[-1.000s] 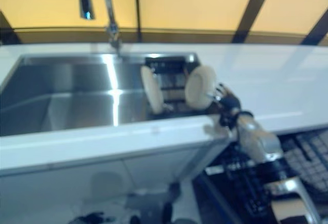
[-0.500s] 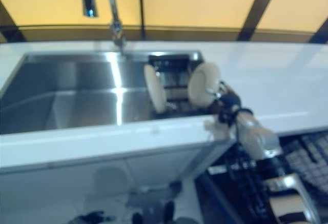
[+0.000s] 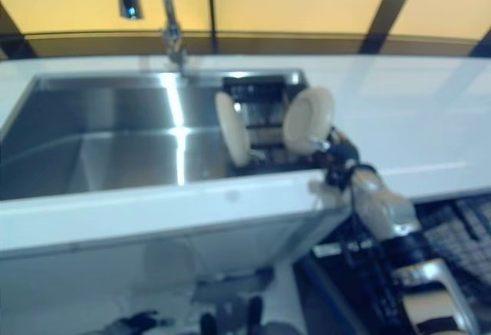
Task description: Take plates into dishwasher
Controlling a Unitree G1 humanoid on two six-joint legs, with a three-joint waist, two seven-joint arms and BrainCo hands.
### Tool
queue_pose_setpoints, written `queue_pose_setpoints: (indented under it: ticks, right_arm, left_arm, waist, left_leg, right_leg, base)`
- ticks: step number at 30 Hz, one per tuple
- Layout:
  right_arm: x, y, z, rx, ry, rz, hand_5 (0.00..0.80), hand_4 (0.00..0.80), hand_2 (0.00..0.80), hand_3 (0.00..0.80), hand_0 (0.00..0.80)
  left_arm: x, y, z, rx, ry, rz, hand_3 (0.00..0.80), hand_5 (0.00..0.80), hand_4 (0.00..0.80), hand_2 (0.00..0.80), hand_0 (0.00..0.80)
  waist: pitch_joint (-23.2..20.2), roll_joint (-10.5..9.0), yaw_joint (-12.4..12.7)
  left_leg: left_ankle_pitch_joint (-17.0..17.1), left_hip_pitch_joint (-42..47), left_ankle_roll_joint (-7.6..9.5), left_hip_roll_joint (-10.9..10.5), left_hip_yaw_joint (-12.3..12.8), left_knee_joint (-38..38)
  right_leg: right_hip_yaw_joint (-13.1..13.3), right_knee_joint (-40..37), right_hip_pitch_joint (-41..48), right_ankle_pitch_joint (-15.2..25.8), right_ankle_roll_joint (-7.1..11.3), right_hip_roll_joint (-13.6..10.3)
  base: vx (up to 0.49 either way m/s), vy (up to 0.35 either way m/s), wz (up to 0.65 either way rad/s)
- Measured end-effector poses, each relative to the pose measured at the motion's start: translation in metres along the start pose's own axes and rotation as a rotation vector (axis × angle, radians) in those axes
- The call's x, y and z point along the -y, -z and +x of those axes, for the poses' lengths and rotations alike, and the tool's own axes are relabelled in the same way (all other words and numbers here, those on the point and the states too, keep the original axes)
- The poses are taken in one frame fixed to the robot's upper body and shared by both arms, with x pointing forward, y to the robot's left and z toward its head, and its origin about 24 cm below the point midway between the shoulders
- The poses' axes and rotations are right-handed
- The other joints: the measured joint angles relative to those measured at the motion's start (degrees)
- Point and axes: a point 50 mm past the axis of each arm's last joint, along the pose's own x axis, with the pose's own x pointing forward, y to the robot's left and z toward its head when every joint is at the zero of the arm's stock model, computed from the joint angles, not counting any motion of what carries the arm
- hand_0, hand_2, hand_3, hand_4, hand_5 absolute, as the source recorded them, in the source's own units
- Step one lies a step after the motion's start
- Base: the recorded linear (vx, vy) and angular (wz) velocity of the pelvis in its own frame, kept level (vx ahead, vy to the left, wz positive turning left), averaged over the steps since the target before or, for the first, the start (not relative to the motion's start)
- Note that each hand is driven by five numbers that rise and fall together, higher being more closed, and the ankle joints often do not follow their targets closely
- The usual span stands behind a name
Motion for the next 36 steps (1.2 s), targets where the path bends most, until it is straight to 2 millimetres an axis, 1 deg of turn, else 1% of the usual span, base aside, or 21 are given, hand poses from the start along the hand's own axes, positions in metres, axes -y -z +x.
queue_pose_setpoints:
  ticks: [15,28,36]
  right_arm:
    - [0.001,-0.001,0.001,0.0,0.032,0.006,0.0,0.0,0.0,0.0,0.0]
    - [-0.002,-0.006,0.013,-0.039,0.092,0.137,0.0,0.0,0.0,0.0,0.0]
    - [0.0,-0.007,0.015,-0.039,0.133,0.148,0.0,0.0,0.0,0.0,0.0]
  left_arm:
    - [0.001,-0.002,0.0,0.008,0.003,0.011,0.0,0.0,0.0,0.0,0.0]
    - [0.002,-0.006,0.0,0.011,0.009,0.031,0.0,0.0,0.0,0.0,0.0]
    - [0.002,-0.006,0.001,0.012,0.011,0.038,0.0,0.0,0.0,0.0,0.0]
  waist:
    - [0.37,0.47,0.05]
    - [0.78,0.66,0.16]
    - [1.09,0.62,0.3]
  left_leg:
    - [0.0,-0.01,0.0,-0.01,0.0,0.0]
    - [-0.08,-0.15,0.08,-0.03,-0.15,0.0]
    - [-0.11,-0.17,0.14,-0.07,-0.22,0.01]
  right_leg:
    - [-0.01,0.0,0.0,0.0,0.0,0.0]
    - [-0.2,0.0,-0.07,-0.01,0.01,-0.03]
    - [-0.3,0.0,-0.08,-0.01,0.01,-0.09]
  base:
    - [0.0,0.0,0.0]
    - [0.0,0.0,0.0]
    - [0.0,0.0,0.0]
